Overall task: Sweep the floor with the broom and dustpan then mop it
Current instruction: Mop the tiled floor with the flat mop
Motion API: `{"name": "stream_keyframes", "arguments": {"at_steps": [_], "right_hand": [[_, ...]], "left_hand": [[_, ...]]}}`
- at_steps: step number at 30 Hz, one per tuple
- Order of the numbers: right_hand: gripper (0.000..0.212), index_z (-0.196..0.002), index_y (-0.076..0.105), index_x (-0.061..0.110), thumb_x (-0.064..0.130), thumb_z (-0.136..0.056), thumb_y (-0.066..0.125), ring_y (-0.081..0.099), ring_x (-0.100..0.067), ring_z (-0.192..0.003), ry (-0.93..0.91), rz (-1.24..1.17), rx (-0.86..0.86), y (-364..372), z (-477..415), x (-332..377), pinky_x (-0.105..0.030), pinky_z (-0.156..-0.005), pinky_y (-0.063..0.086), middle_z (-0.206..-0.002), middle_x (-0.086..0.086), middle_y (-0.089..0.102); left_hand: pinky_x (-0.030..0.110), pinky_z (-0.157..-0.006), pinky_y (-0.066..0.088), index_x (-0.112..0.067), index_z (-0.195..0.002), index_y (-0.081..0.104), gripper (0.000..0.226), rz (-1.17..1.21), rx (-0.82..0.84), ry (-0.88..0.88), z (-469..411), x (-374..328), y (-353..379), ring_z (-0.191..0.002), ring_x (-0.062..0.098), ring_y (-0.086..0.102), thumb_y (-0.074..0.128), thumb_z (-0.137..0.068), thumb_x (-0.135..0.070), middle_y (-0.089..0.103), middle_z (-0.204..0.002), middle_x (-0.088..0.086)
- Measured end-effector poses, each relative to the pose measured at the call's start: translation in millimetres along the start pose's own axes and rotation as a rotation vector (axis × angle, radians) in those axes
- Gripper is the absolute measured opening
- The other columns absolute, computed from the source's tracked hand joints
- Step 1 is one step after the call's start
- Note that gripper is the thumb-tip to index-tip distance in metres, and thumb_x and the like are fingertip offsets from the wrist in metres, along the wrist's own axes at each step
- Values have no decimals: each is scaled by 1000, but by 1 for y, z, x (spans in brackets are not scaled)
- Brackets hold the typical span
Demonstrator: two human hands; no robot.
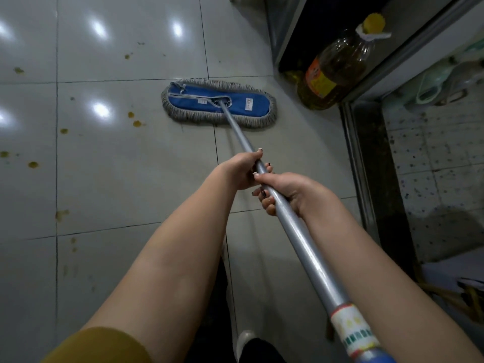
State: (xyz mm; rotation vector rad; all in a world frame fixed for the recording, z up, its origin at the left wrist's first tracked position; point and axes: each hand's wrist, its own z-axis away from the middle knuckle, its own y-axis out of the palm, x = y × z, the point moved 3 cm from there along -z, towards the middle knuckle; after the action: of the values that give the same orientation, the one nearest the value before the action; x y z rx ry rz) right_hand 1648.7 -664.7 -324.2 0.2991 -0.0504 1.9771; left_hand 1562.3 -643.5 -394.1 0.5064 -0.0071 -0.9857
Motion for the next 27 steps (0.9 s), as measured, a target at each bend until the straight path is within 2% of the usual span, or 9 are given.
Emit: {"name": "stream_keyframes", "arguments": {"at_steps": [6, 8, 10, 12, 14, 17, 19, 23, 27], "right_hand": [[36, -74, 42, 5, 30, -99, 47, 35, -6, -19, -27, -48, -1, 19, -30, 81, -9, -27, 32, -50, -3, 37], [36, -73, 41, 5, 29, -99, 47, 34, -6, -19, -29, -64, 15, 27, -36, 93, -8, -27, 32, -52, -3, 36], [36, -72, 41, 6, 29, -99, 47, 34, -6, -19, -27, -79, 23, 34, -40, 93, -8, -27, 31, -40, -1, 38], [35, -73, 41, 7, 30, -99, 47, 34, -5, -19, -29, -99, 27, 37, -39, 84, -8, -27, 31, -39, -1, 37], [36, -73, 40, 7, 31, -99, 47, 33, -5, -19, -37, -127, 30, 38, -37, 70, -8, -27, 31, -49, -2, 35], [38, -73, 40, 6, 33, -99, 47, 33, -5, -19, -42, -163, 39, 37, -26, 48, -7, -27, 30, -39, -1, 37], [39, -72, 40, 5, 34, -99, 46, 33, -4, -19, -30, -178, 46, 35, -18, 31, -7, -26, 29, -42, -1, 37], [39, -74, 40, 5, 34, -99, 45, 33, -4, -19, -19, -166, 62, 31, 4, -16, -8, -25, 30, -61, -2, 31], [40, -73, 41, 5, 36, -99, 46, 34, -5, -19, -1, -133, 65, 23, 23, -78, -9, -26, 31, -50, -3, 37]], "left_hand": [[16, -41, 50, -8, -99, 40, 25, -19, -24, 62, -24, -82, -10, -60, 11, 53, 45, -97, -33, 51, -71, 3], [16, -41, 49, -8, -88, 45, 28, -37, -21, 72, -26, -96, -16, -60, 10, 53, 45, -97, -34, 51, -70, 2], [18, -47, 50, -8, -77, 46, 35, -53, -28, 61, -23, -97, -20, -58, 9, 53, 45, -96, -36, 55, -62, 1], [18, -47, 49, -8, -72, 45, 37, -64, -43, 52, -19, -89, -22, -48, 8, 55, 44, -97, -37, 54, -56, 2], [16, -40, 47, -8, -73, 43, 38, -72, -52, 64, -15, -77, -20, -35, 7, 53, 41, -98, -36, 48, -64, 3], [15, -40, 48, -8, -75, 44, 36, -126, -60, 67, -7, -59, -19, -32, 7, 53, 41, -98, -35, 47, -68, 4], [15, -38, 48, -8, -78, 44, 32, -159, -65, 62, 0, -44, -18, -32, 6, 55, 43, -98, -34, 49, -70, 3], [14, -39, 48, -9, -78, 46, 32, -225, -75, 48, 21, 3, -15, -38, 6, 57, 43, -97, -34, 51, -69, 2], [16, -44, 50, -8, -79, 46, 31, -241, -78, 35, 40, 65, -13, -60, 10, 54, 44, -97, -33, 52, -72, 2]]}}
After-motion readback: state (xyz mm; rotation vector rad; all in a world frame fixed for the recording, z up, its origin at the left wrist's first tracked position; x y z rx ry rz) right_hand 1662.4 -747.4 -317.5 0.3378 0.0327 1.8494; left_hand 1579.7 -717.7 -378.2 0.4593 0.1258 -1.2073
